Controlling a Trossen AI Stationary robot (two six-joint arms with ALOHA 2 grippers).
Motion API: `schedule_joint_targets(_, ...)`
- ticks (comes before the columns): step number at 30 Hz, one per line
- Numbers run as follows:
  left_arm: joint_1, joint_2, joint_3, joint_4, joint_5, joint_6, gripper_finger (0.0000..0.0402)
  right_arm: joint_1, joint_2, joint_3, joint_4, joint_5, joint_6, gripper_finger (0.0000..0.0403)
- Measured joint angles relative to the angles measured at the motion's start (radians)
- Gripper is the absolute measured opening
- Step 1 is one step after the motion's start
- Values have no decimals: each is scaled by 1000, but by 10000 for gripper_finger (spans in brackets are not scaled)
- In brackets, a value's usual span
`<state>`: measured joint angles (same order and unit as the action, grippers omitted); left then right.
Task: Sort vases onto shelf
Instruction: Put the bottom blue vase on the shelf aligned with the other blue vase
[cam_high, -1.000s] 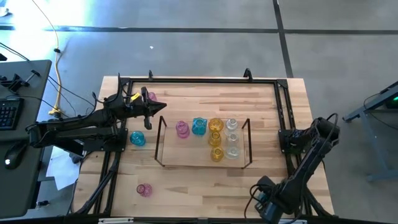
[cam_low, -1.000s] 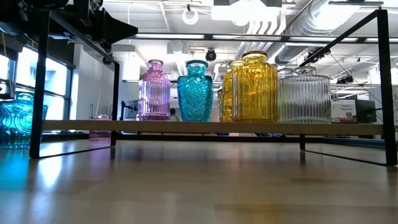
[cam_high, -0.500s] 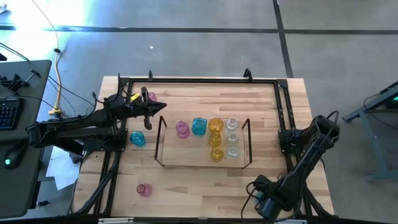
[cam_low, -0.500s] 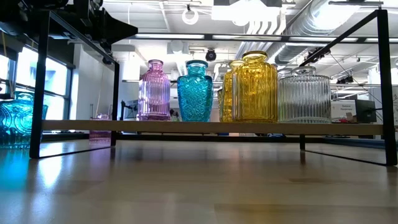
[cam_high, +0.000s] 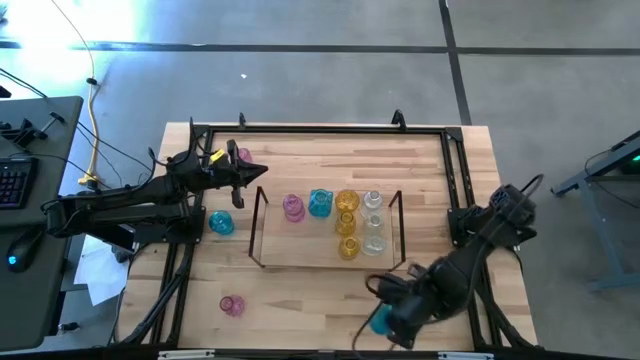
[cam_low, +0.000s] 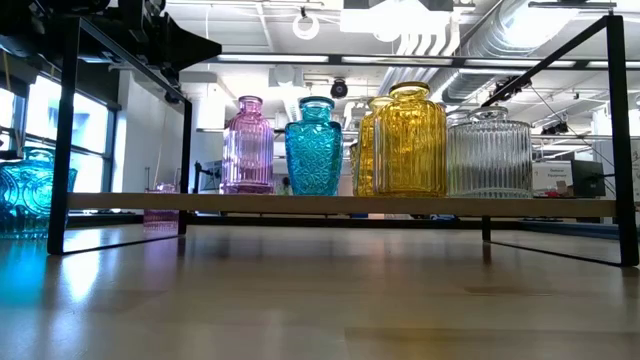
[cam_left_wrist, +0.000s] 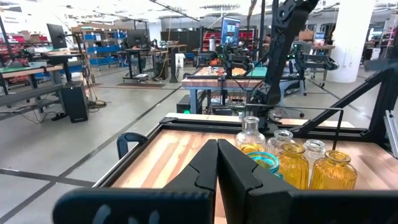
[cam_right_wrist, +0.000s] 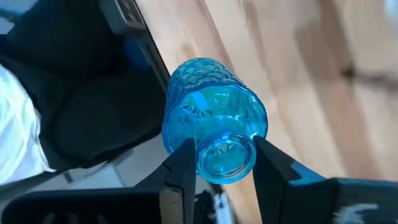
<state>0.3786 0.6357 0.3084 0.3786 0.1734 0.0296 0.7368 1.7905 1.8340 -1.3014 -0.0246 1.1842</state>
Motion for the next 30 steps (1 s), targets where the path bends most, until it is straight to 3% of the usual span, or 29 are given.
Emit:
schedule_joint_targets(11,0,0,0,0,0,0,0,-233,199,515,-266,50,-645,88)
schedule_joint_targets(16,0,0,0,5,0,0,0,-363,207,462,-233,-34,-868,88)
schedule_joint_targets(30,1,0,0,11,0,19,0,-548,228,470,-134,25,-1241,88)
